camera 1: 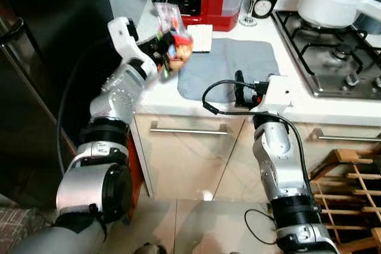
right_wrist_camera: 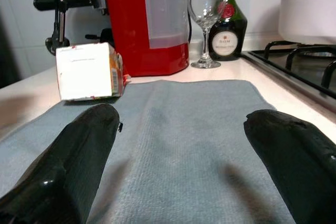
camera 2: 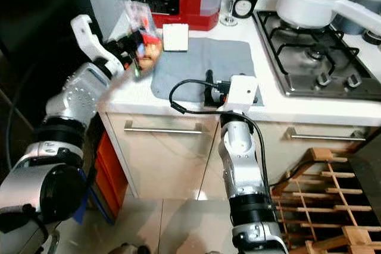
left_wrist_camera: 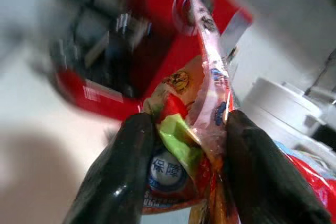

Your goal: Restocking fridge

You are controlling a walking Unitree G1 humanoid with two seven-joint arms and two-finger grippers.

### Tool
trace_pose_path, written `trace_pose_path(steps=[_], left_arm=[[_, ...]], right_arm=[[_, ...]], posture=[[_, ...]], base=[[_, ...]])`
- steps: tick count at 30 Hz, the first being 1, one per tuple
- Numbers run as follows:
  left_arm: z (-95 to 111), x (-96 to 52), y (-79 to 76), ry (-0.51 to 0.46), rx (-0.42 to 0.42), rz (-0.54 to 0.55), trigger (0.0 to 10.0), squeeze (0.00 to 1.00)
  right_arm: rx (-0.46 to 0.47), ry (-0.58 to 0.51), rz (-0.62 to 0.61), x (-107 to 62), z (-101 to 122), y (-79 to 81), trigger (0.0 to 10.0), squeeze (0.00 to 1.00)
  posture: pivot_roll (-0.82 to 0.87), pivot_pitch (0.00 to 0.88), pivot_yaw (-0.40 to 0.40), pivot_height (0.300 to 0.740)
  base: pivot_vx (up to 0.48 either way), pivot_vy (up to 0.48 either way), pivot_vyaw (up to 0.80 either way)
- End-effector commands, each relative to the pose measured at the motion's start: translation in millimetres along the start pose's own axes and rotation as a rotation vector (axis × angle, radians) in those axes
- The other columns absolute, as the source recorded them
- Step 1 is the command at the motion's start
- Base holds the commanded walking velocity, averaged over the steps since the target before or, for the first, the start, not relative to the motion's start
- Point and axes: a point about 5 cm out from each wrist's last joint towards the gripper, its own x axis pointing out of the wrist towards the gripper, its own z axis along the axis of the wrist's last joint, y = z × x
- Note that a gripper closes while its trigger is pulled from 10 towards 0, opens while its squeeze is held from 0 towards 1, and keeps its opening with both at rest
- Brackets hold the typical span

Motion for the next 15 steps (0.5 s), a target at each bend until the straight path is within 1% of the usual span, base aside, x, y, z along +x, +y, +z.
trace_pose_path(steps=[1,2,4,5,6,7,8,9,10,12,13,15], left_arm=[[15,-0.5,-8.2,-0.061,0.116,-0.034,0.0,0.00],[20,-2.1,-11.3,-0.088,0.153,-0.043,0.0,0.00],[24,-4.1,-13.3,-0.106,0.160,-0.045,0.0,0.00],[28,-12.0,-15.1,-0.135,0.198,-0.023,0.0,0.00],[28,-12.0,-15.1,-0.135,0.198,-0.023,0.0,0.00],[25,-16.1,-14.5,-0.132,0.255,0.004,1.4,0.00],[22,-18.8,-14.2,-0.123,0.302,0.022,4.0,0.00],[16,-22.3,-14.3,-0.104,0.360,0.045,10.0,0.00],[16,-22.3,-14.3,-0.104,0.360,0.045,10.0,0.00],[5,-30.7,-21.5,-0.098,0.466,0.043,10.0,0.00],[1,-33.4,-24.8,-0.101,0.503,0.038,10.0,0.00],[-3,-37.1,-27.8,-0.110,0.509,0.053,10.0,0.00]], right_arm=[[0.004,-0.028,0.008,3.9,6,0.9,10.0,0.00],[0.002,-0.029,0.009,4.5,6,0.8,10.0,0.00],[0.002,-0.032,0.010,4.9,6,0.8,10.0,0.00],[-0.016,-0.065,0.001,5.8,12,-0.9,10.0,0.00],[-0.016,-0.065,0.001,5.8,12,-0.9,10.0,0.00],[-0.035,-0.100,-0.006,5.8,18,-2.2,10.0,0.00],[-0.055,-0.132,-0.013,5.9,23,-3.3,10.0,0.00],[-0.093,-0.189,-0.027,5.0,33,-5.4,10.0,0.00],[-0.093,-0.189,-0.027,5.0,33,-5.4,10.0,0.00],[-0.166,-0.298,-0.059,-0.2,51,-8.7,10.0,0.00],[-0.186,-0.325,-0.064,-2.2,55,-8.9,10.0,0.00],[-0.200,-0.326,-0.057,-3.1,54,-9.4,10.0,0.00]], posture=[[-0.02,0.000,-0.011,0.740],[-0.02,0.000,-0.013,0.740],[-0.02,0.000,-0.014,0.740],[-0.01,0.000,-0.022,0.740],[-0.01,0.000,-0.022,0.740],[-0.01,0.000,-0.022,0.740],[0.00,0.000,-0.027,0.740],[0.00,0.000,-0.028,0.740],[0.00,0.000,-0.028,0.740],[-0.01,0.000,-0.034,0.740],[-0.01,0.000,-0.034,0.740],[-0.01,0.000,-0.042,0.740]], base=[[0.000,0.000,0.00],[0.000,0.000,0.00],[0.000,0.000,0.00],[0.000,0.000,0.00],[0.000,0.000,0.00],[0.000,0.000,0.00],[0.000,0.000,0.00],[0.000,0.000,0.00],[0.000,0.000,0.00],[0.000,0.000,0.00],[0.000,0.000,0.00],[0.000,0.000,0.00]])
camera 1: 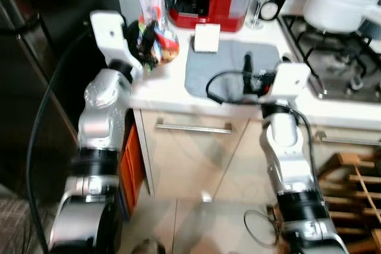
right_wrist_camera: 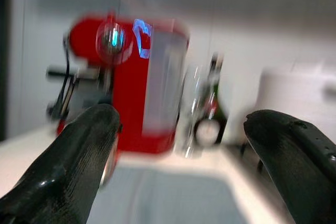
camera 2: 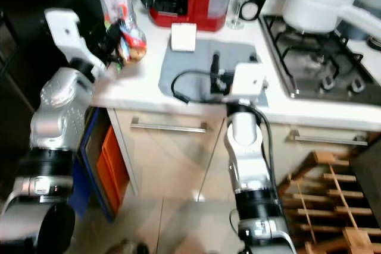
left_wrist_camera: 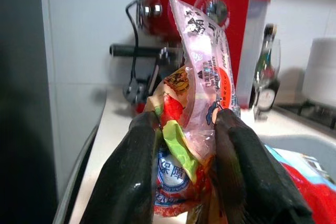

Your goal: Restocking fridge

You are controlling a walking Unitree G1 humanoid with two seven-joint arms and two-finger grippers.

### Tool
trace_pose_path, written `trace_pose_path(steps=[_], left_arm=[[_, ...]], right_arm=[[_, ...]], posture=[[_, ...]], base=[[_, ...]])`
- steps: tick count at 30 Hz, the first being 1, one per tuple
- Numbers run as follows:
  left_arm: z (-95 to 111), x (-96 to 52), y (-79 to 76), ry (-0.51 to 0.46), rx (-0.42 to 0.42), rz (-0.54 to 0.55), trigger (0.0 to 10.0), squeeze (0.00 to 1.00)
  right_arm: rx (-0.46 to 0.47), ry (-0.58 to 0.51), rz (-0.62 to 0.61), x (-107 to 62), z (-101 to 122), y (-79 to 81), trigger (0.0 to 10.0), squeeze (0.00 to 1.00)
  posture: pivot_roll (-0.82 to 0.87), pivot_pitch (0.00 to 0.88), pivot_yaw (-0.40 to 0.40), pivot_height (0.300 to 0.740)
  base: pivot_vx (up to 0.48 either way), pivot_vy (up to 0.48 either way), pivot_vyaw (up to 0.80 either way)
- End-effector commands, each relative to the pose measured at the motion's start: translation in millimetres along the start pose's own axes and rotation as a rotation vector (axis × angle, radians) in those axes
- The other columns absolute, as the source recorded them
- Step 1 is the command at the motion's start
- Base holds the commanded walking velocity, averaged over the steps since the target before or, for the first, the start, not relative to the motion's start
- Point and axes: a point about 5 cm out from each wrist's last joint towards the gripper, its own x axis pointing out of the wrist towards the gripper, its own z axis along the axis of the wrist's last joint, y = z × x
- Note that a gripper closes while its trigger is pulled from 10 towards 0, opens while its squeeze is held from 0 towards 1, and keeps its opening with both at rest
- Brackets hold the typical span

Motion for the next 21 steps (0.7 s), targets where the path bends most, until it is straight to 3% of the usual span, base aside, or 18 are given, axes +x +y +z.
trace_pose_path(steps=[1,10,12,14,21], left_arm=[[19,3.6,-8.3,-0.086,0.044,-0.012,10.0,0.00],[17,2.5,-8.2,-0.075,0.024,0.061,10.0,0.00],[17,3.4,-6.1,-0.074,-0.042,0.083,10.0,0.00],[18,3.4,-5.9,-0.075,-0.046,0.086,10.0,0.00],[18,2.6,-6.7,-0.074,-0.033,0.089,10.0,0.00]], right_arm=[[-0.023,-0.007,0.003,-3.1,0,-1.0,10.0,0.00],[-0.043,0.033,0.009,1.4,-10,-6.4,10.0,0.00],[-0.043,0.038,0.011,1.9,-11,-5.6,10.0,0.00],[-0.044,0.041,0.012,1.7,-12,-5.1,10.0,0.00],[-0.043,0.070,0.020,-4.3,-19,-3.5,10.0,0.00]], posture=[[-0.01,0.000,-0.042,0.740],[-0.01,0.000,-0.062,0.740],[-0.01,0.000,-0.063,0.740],[-0.01,0.000,-0.061,0.740],[-0.02,0.000,-0.053,0.740]], base=[[0.000,0.000,0.00],[0.000,0.000,0.00],[0.000,0.000,0.00],[0.000,0.000,0.00],[-0.257,0.000,0.00]])
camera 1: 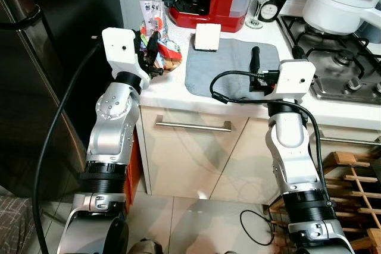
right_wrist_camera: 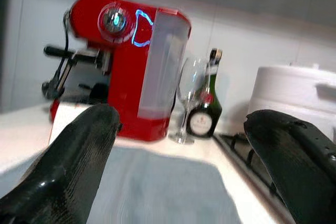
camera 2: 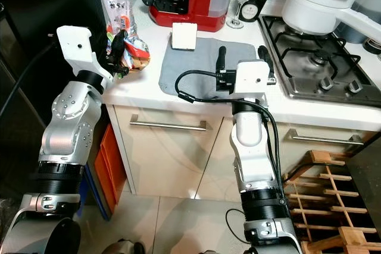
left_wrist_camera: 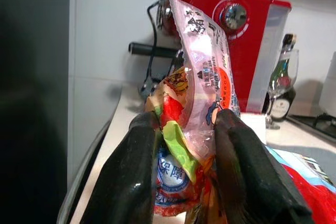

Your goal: Restocking fridge

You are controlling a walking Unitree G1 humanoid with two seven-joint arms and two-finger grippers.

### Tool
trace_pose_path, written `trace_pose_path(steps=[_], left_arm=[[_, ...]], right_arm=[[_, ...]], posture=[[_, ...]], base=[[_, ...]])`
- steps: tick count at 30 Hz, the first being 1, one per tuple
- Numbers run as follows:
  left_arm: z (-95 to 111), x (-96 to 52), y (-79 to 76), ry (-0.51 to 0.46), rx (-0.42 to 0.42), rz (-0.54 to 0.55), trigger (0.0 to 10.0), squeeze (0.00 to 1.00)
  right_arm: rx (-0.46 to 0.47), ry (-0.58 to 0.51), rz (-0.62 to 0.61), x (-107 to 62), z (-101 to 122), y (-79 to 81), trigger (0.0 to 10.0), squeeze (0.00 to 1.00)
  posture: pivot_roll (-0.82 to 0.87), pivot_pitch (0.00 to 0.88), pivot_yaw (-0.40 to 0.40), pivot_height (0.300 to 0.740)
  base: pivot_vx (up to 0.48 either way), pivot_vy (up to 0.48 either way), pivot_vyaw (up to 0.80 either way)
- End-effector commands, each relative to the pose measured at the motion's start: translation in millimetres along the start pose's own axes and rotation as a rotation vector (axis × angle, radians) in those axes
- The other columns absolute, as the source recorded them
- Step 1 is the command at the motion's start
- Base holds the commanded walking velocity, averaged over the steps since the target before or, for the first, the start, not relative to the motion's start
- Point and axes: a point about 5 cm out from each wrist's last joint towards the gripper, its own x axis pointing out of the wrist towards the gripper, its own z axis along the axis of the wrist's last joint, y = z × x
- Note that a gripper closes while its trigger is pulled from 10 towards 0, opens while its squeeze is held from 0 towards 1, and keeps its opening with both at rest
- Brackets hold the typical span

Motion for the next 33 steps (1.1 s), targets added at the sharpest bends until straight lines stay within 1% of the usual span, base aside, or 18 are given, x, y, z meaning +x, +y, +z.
trace_pose_path(steps=[1,7,23,27,29,30,31,32,33], left_arm=[[11,2.9,-3.8,-0.041,-0.004,-0.008,10.0,0.00],[10,2.3,-4.8,-0.040,-0.007,-0.016,10.0,0.00],[8,-0.2,-6.8,-0.032,-0.009,-0.035,10.0,0.00],[5,-5.9,-6.9,-0.019,-0.003,-0.037,10.0,0.00],[0,-11.3,-4.5,0.001,0.001,-0.031,10.0,0.00],[0,-11.3,-4.5,0.001,0.001,-0.031,10.0,0.00],[-5,-18.0,-2.1,0.024,0.007,-0.028,10.0,0.00],[-8,-21.0,-1.3,0.035,0.012,-0.028,10.0,0.00],[-13,-25.8,0.2,0.057,0.023,-0.028,10.0,0.00]], right_arm=[[0.007,0.011,0.002,-1.9,-4,-0.5,10.0,0.00],[0.010,0.029,-0.003,-2.6,-8,-2.4,10.0,0.00],[0.013,0.050,0.004,-5.9,-15,0.1,10.0,0.00],[0.010,0.064,0.008,-10.1,-18,-0.1,10.0,0.00],[0.009,0.079,0.005,-13.1,-21,-2.3,10.0,0.00],[0.009,0.079,0.005,-13.1,-21,-2.3,10.0,0.00],[0.009,0.098,-0.001,-16.3,-25,-6.0,10.0,0.00],[0.010,0.107,-0.006,-18.0,-27,-8.0,10.0,0.00],[0.031,0.146,-0.032,-22.8,-33,-13.7,10.0,0.00]], posture=[[-0.02,0.000,-0.053,0.740],[-0.02,0.000,-0.053,0.740],[-0.01,0.000,-0.042,0.740],[-0.01,0.000,-0.039,0.740],[-0.01,0.000,-0.039,0.740],[-0.01,0.000,-0.039,0.740],[-0.01,0.000,-0.040,0.740],[-0.01,0.000,-0.041,0.740],[-0.01,0.000,-0.042,0.740]], base=[[-0.285,0.000,0.00],[-0.309,0.000,0.00],[-0.317,0.000,0.00],[-0.317,0.000,0.00],[-0.319,0.000,0.00],[-0.319,0.000,0.00],[-0.319,0.000,0.00],[-0.315,0.000,0.00],[-0.319,0.000,0.00]])
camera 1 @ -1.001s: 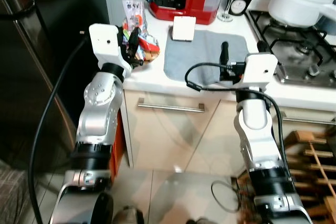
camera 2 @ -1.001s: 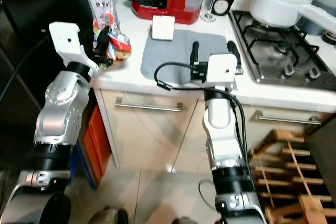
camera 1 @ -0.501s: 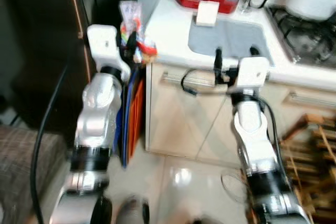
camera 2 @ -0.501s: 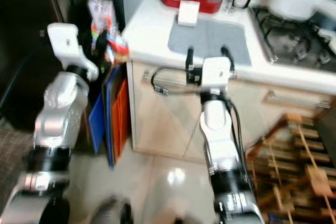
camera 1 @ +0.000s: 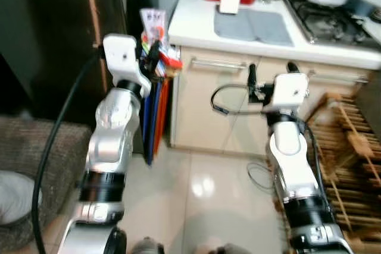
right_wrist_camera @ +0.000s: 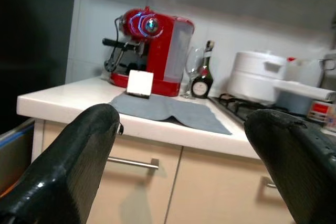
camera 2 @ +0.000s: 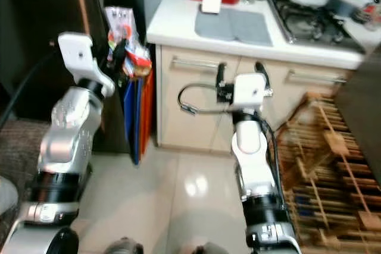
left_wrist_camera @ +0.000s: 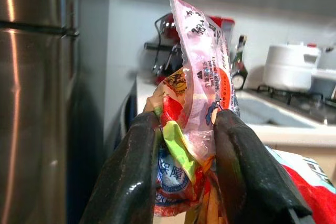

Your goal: Restocking fridge

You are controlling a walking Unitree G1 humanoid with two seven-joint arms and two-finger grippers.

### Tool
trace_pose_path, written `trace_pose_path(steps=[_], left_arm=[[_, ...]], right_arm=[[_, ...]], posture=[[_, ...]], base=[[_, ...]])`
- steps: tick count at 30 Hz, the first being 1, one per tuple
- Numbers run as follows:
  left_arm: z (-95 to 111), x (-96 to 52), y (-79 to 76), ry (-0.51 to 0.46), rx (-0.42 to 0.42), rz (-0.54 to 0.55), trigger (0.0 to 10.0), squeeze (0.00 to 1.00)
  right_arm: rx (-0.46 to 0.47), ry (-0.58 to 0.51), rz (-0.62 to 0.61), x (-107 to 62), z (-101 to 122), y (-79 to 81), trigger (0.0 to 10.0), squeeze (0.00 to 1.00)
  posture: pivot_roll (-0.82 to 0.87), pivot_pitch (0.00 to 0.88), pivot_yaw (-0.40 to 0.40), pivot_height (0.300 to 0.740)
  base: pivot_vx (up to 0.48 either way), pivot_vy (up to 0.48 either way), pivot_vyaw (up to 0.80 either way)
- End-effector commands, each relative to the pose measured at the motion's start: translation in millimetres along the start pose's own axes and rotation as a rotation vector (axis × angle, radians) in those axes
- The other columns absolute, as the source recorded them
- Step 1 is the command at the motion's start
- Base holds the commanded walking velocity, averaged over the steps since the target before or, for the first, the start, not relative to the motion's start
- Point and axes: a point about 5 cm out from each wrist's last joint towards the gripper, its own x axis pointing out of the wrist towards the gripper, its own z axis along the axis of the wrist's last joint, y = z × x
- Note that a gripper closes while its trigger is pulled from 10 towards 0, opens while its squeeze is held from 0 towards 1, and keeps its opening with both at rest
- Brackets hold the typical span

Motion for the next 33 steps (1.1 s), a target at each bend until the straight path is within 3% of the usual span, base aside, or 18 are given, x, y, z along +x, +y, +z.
trace_pose_path(steps=[1,4,6,8,13,15,18,21,26,29,33], left_arm=[[2,-2.8,-2.0,-0.007,0.011,-0.008,10.0,0.00],[-1,-6.4,-0.5,0.010,0.035,-0.010,10.0,0.00],[-8,-9.7,4.2,0.036,0.066,-0.005,10.0,0.00],[-12,-12.2,6.7,0.056,0.073,0.003,10.0,0.00],[-41,-47.7,26.5,0.190,0.017,0.091,10.0,0.00],[-53,-58.9,26.8,0.233,0.014,0.106,10.0,0.00],[-59,-55.4,12.1,0.244,-0.012,0.094,10.0,0.00],[-61,-49.6,1.7,0.228,0.022,0.062,10.0,0.00],[-67,-56.1,7.5,0.247,0.066,0.067,10.0,0.00],[-73,-60.0,13.8,0.270,0.039,0.100,10.0,0.00],[-76,-60.5,10.5,0.271,0.029,0.112,10.0,0.00]], right_arm=[[0.021,0.038,-0.037,-2.1,-5,-10.2,10.0,0.00],[0.087,0.135,-0.114,-12.6,-22,-23.7,10.0,0.00],[0.058,0.201,-0.134,-27.4,-37,-32.6,10.0,0.00],[0.045,0.207,-0.127,-30.4,-39,-32.7,10.0,0.00],[0.020,0.210,-0.071,-34.7,-41,-27.1,10.0,0.00],[0.030,0.222,-0.065,-34.5,-43,-24.9,10.0,0.00],[0.037,0.225,-0.038,-32.4,-44,-18.1,10.0,0.00],[0.030,0.200,-0.011,-28.3,-40,-13.6,10.0,0.00],[0.025,0.191,-0.004,-22.5,-38,-13.6,10.0,0.00],[0.019,0.178,0.010,-18.3,-36,-12.4,10.0,0.00],[0.016,0.183,0.025,-17.4,-38,-9.9,10.0,0.00]], posture=[[-0.01,0.000,-0.042,0.740],[0.00,0.000,-0.045,0.740],[0.00,0.000,-0.038,0.740],[-0.01,0.000,-0.029,0.740],[-0.02,0.000,-0.012,0.740],[-0.01,0.000,-0.018,0.740],[-0.02,0.000,-0.015,0.740],[-0.03,0.000,-0.010,0.740],[-0.04,0.000,-0.015,0.740],[-0.04,0.000,-0.022,0.740],[-0.03,0.000,-0.025,0.740]], base=[[-0.319,0.000,0.00],[-0.315,0.000,0.00],[-0.159,0.000,0.00],[0.000,0.000,0.00],[0.000,0.000,0.00],[0.000,-0.480,0.00],[0.000,-0.480,0.00],[0.000,-0.480,0.00],[0.000,-0.480,0.00],[0.000,-0.480,0.00],[0.000,-0.480,0.00]])
